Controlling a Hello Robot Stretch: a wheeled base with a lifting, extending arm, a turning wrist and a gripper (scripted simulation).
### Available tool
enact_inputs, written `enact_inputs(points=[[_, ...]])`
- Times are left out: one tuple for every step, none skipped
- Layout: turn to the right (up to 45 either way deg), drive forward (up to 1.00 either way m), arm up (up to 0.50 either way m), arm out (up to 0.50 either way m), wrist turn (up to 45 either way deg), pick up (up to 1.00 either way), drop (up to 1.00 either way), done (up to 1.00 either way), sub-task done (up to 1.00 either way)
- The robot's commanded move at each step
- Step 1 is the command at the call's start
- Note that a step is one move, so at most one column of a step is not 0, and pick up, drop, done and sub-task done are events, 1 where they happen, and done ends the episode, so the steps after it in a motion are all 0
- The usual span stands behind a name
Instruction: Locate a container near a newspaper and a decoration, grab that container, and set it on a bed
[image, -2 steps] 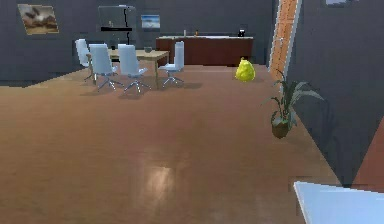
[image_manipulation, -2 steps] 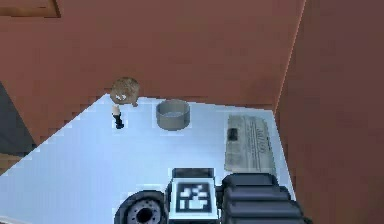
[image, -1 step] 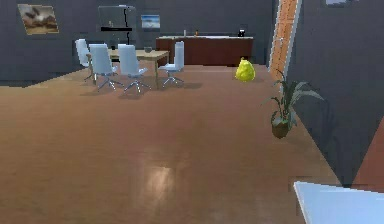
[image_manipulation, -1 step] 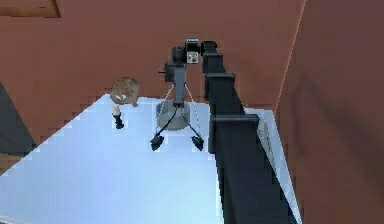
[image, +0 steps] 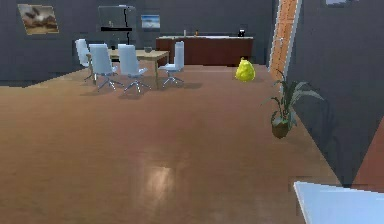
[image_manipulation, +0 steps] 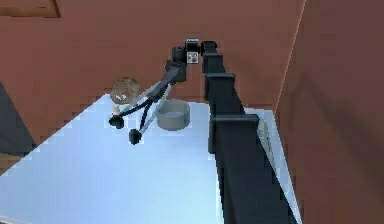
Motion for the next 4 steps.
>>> enact_inputs(points=[[0.0, 0.0, 0.0, 0.0, 45.0, 0.0, 0.0, 0.0, 0.0], [0.0, 0.0, 0.0, 0.0, 45.0, 0.0, 0.0, 0.0, 0.0], [0.0, 0.0, 0.0, 0.0, 30.0, 0.0, 0.0, 0.0, 0.0], [0.0, 0.0, -0.24, 0.0, 0.0, 0.0, 0.0, 0.0, 0.0]])
